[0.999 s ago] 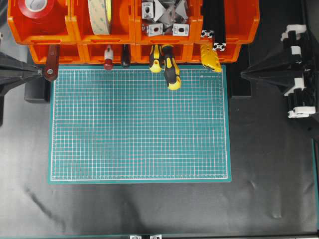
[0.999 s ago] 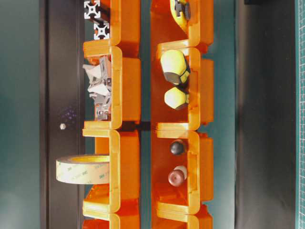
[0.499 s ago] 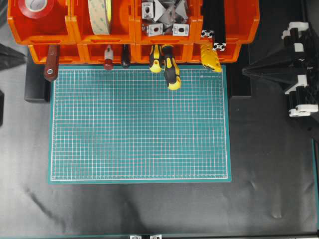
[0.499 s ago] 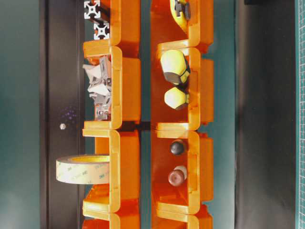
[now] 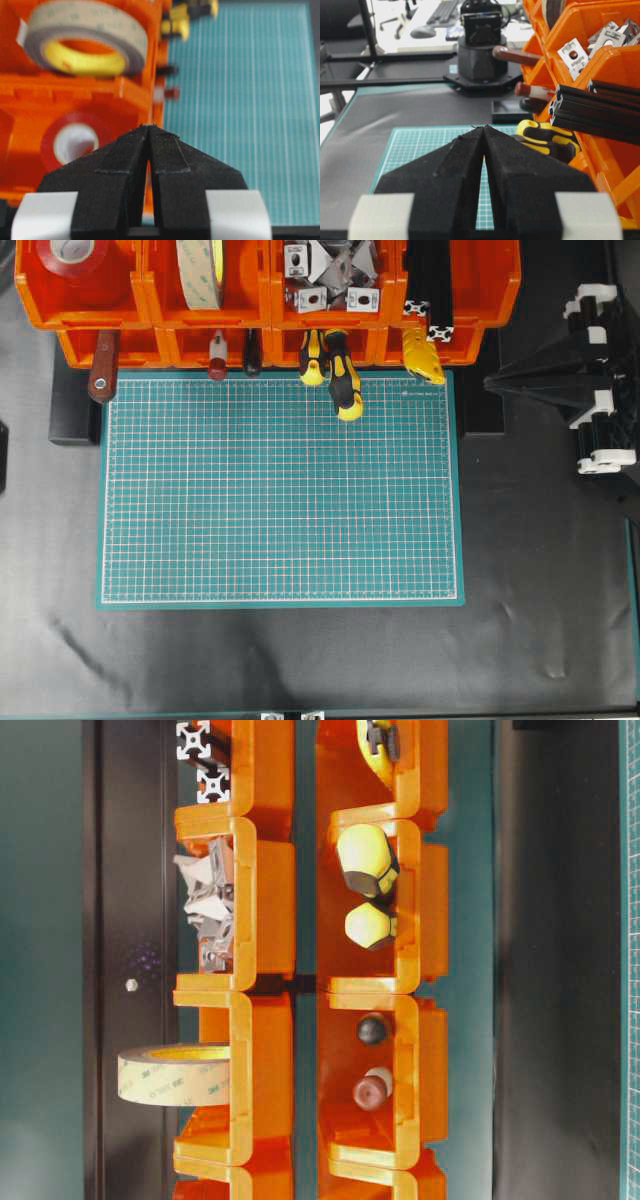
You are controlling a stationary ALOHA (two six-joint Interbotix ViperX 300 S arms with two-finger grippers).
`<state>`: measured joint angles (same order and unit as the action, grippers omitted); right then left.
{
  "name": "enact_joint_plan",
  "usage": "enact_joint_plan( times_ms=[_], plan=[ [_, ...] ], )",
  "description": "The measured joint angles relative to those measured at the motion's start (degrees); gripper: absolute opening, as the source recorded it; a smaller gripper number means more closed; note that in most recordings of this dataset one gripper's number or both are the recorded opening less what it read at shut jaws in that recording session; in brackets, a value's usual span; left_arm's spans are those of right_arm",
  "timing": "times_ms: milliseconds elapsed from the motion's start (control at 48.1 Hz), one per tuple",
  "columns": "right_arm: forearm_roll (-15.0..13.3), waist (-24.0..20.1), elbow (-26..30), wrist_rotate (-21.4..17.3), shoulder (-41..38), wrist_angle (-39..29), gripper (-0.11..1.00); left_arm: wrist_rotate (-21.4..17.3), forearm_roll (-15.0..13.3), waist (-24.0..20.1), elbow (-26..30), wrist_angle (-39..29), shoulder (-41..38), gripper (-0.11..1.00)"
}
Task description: Pick vinyl tape from container rack with left arm.
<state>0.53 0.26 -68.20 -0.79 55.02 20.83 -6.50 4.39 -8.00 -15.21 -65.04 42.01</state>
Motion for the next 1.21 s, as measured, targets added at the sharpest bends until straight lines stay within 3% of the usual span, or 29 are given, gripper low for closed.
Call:
enact_joint_plan(
  times_ms=[166, 270, 395, 499, 1207],
  plan=[
    [0.0, 0.0, 0.0, 0.0, 0.0, 0.0, 0.0, -2.5, 0.1, 0.0, 4.3, -6.3, -5.7, 0.07],
    [0.0, 0.0, 0.0, 0.0, 0.2, 0.0, 0.0, -3.3, 0.0, -0.4, 5.4, -7.8, -8.2, 0.31],
    [0.0, 0.0, 0.1, 0.0, 0.7, 0.0, 0.0, -3.9, 0.1, -1.2, 6.1, -9.3, -10.8, 0.68],
    [0.1, -0.2, 0.1, 0.0, 0.9, 0.0, 0.0, -4.0, 0.1, -1.3, 6.4, -11.3, -12.8, 0.88],
    [0.1, -1.5, 0.0, 0.0, 1.0, 0.0, 0.0, -3.8, 0.0, -5.8, 4.0, -13.4, -18.1, 0.86]
  ],
)
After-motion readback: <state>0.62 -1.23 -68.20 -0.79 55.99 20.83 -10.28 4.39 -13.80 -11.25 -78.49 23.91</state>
